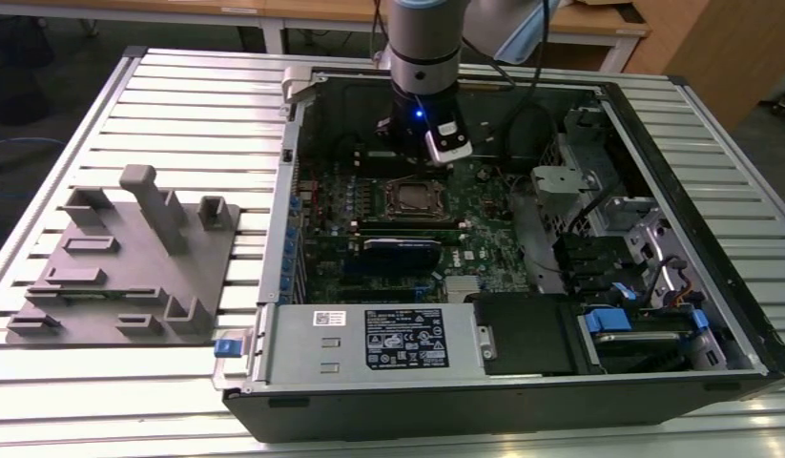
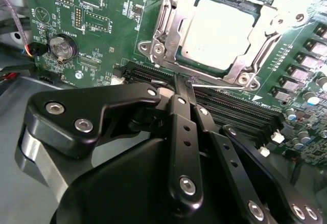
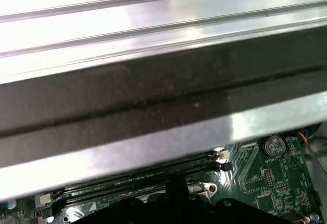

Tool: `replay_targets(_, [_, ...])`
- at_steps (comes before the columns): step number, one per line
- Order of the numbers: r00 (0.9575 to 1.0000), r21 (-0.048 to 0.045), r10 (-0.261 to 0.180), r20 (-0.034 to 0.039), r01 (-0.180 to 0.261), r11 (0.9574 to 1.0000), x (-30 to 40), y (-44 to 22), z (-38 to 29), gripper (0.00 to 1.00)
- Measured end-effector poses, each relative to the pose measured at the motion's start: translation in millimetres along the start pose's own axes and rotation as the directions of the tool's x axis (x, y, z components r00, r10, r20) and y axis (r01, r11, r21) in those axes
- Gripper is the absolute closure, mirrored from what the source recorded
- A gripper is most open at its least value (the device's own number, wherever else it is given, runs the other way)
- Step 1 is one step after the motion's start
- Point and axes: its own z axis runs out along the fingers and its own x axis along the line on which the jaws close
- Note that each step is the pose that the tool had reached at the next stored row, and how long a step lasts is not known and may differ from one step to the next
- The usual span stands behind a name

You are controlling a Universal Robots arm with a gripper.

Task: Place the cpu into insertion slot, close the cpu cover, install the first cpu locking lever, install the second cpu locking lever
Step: 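Install the first cpu locking lever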

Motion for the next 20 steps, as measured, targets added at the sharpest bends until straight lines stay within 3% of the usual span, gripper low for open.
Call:
replay_targets(4, [1.0, 0.0002, 0.002, 0.0002, -0.002, 1.0, 1.0, 3.5, 1.4, 0.89])
replay_targets(16, [1.0, 0.0079, 0.004, 0.0026, -0.004, 1.0, -2.4, 4.3, 6.5, 0.89])
replay_targets(20, [0.9996, 0.0113, 0.029, 0.007, -0.029, 0.9995, -2.2, 3.9, 8.3, 0.89])
